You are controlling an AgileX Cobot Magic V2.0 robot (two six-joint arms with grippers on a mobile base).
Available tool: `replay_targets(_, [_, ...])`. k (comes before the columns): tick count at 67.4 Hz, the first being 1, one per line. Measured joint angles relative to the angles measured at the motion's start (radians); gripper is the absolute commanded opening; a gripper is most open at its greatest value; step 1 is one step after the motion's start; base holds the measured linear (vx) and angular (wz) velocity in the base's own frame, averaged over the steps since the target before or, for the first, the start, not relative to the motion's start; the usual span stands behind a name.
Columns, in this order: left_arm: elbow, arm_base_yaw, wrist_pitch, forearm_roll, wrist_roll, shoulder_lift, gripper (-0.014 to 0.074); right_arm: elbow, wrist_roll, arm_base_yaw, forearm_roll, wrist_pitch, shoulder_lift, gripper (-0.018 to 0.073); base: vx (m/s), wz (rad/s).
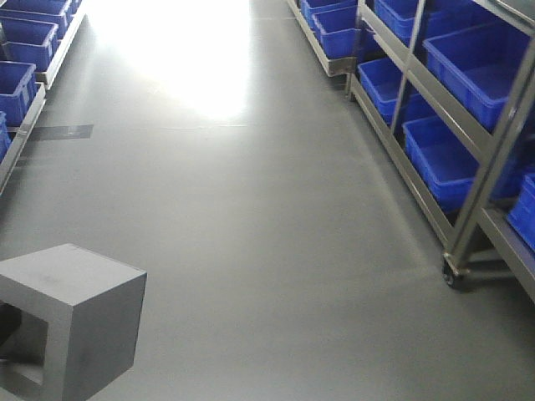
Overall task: Sort gray base to blue bin
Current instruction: 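Drive along the aisle of blue bins carrying the block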
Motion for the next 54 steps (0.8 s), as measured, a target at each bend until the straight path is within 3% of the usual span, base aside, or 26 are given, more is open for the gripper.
replay_targets(54, [0.000,0.000,0.001,0.000,0.000,0.000,-0.0007,0.000,0.000,0.000,0.000,0.000,0.000,-0.0005,0.51,0.12])
